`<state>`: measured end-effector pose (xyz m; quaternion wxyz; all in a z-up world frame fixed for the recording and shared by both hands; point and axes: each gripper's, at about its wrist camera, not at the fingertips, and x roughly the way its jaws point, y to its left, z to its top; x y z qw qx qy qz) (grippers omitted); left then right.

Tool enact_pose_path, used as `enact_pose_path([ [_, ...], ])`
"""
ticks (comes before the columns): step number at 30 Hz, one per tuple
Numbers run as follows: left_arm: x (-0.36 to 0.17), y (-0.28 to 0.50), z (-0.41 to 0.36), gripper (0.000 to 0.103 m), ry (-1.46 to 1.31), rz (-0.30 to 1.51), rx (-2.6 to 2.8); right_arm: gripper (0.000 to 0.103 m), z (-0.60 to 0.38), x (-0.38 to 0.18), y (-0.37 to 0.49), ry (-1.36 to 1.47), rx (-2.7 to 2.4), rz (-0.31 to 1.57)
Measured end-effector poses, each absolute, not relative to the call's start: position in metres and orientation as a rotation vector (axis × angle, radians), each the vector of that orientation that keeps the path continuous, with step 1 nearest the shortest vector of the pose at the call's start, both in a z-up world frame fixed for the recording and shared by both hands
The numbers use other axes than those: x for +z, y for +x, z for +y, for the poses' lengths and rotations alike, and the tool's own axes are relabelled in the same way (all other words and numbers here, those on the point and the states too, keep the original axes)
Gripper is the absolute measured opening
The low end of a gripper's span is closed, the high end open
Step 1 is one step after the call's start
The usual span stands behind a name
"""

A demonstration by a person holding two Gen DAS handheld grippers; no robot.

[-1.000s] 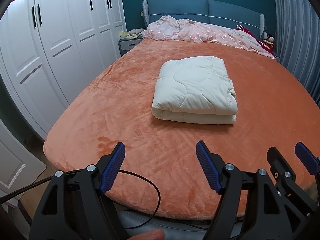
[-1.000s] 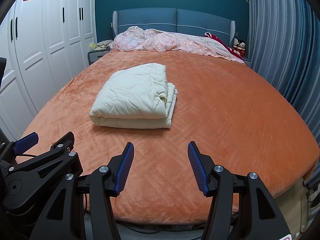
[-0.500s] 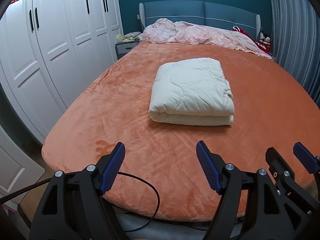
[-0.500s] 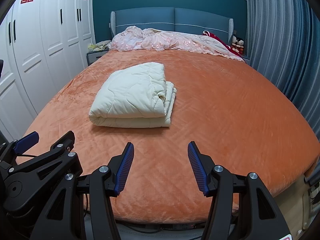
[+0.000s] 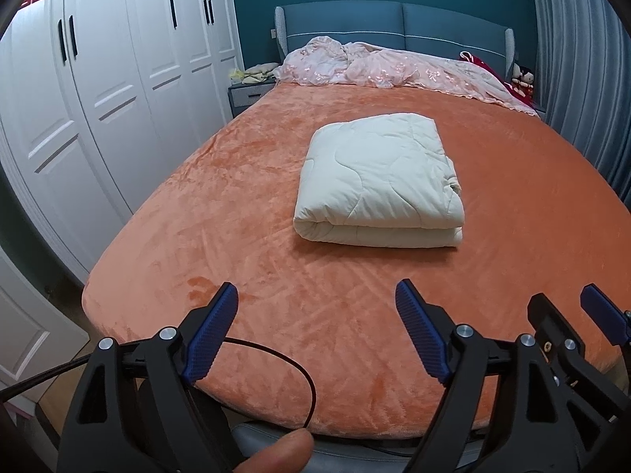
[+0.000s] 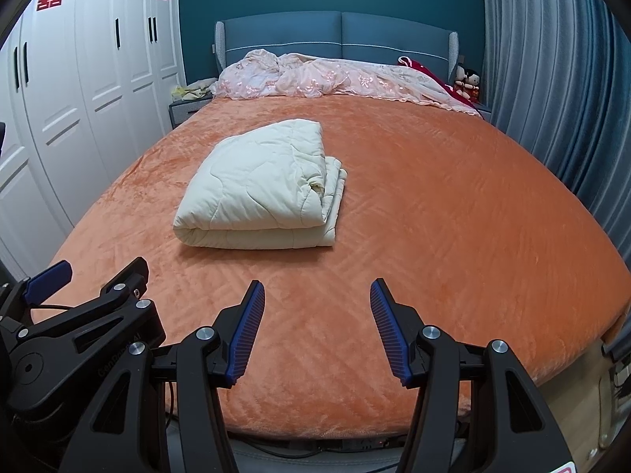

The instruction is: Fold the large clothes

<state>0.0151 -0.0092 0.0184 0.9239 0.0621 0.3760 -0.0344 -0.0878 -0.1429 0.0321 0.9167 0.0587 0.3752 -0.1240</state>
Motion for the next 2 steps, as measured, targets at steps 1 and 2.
enact_pose_path([
  [1,0.0177,0.0162,-0.0086,0.079,0.12,0.782,-0.071,0.056,-0.1428,0.0321,-0.0879,0.12,-0.256,0.771],
  [2,0.017,0.0168,-0.0081,0.079,0.114,0.789,-0.072,0.056,-0.1429,0.0319,-0.0876,0.122,-0.255,0.772],
])
